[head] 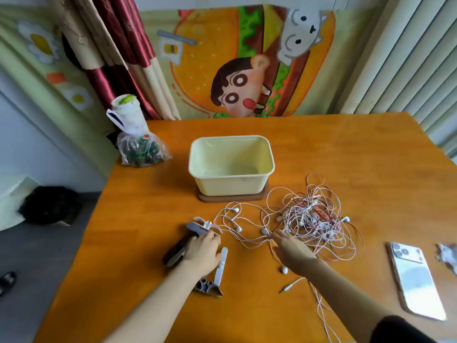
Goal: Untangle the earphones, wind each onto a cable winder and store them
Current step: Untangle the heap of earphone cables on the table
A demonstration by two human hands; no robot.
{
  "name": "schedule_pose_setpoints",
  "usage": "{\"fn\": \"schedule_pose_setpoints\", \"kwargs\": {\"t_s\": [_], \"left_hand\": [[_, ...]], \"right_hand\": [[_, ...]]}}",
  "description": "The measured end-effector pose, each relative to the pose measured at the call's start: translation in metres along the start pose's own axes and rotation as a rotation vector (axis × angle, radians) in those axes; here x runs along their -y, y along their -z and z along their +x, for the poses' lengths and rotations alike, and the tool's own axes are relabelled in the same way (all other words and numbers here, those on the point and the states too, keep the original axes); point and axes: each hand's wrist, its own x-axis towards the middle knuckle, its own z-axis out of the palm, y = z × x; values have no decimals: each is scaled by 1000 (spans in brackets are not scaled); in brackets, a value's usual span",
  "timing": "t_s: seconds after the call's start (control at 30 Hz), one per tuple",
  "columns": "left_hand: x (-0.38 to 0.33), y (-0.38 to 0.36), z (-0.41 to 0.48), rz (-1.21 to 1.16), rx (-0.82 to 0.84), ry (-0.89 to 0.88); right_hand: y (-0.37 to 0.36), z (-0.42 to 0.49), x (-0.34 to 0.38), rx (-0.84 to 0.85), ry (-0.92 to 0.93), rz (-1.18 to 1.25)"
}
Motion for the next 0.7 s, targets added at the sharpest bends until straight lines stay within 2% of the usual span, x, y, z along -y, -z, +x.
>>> {"fn": "schedule_pose_setpoints", "kwargs": {"t_s": [0.1, 0.17, 0.37, 0.47, 0.53, 0.63, 0.7], "left_hand": [[-5, -14, -1, 9, 127, -8], [-7, -21, -3, -6, 156, 3], [-8, -25, -1, -54, 118, 23], [-10, -28, -1, -17, 132, 37], [-14, -28, 0, -15, 83, 11], [-34, -21, 0, -288, -24, -113], [-50, -15, -1, -475, 7, -157]], "right_hand": [[-15, 3, 4, 98, 23, -27], [-19, 5, 6, 113, -19, -65], [-20, 14, 11, 113, -205, -210], [-22, 12, 8, 93, -133, -316], [-27, 9, 7, 56, -43, -361], [-28, 5, 18, -62, 96, -343], [-19, 0, 28, -186, 206, -268]]}}
